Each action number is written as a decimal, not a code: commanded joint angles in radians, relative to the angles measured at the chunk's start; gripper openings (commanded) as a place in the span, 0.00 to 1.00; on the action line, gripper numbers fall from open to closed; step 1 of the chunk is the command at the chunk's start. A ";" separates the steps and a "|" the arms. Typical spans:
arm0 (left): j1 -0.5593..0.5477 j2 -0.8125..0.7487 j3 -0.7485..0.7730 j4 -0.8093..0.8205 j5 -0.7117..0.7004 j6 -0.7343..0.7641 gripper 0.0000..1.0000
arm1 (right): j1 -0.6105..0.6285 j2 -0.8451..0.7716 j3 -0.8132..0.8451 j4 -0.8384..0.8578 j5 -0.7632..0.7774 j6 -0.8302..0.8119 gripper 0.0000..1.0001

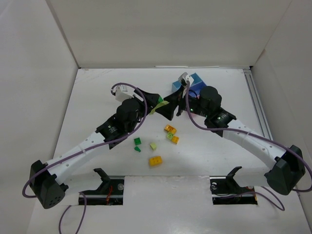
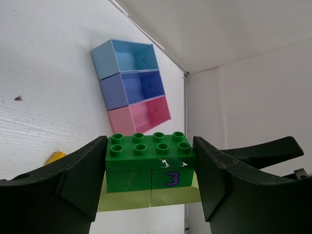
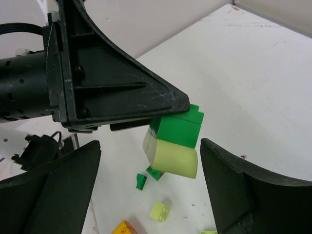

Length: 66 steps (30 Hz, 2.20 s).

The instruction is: Sort the legos into containers by color

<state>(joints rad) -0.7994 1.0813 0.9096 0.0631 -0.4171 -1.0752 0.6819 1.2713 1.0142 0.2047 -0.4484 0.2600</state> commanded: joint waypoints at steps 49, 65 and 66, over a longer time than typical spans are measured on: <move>-0.014 -0.052 -0.011 0.003 -0.129 -0.015 0.48 | -0.001 -0.153 -0.088 -0.030 -0.023 -0.050 0.15; -0.014 -0.006 0.045 -0.060 -0.075 0.077 0.53 | -0.087 -0.095 -0.069 -0.177 -0.059 -0.143 0.15; -0.014 0.003 0.054 -0.083 -0.075 0.092 0.56 | -0.087 -0.081 -0.069 -0.198 -0.059 -0.156 0.15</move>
<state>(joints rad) -0.8139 1.0664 0.9073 0.0055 -0.5064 -1.0267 0.6022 1.1736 0.9318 0.0490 -0.5137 0.1463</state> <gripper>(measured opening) 0.621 0.449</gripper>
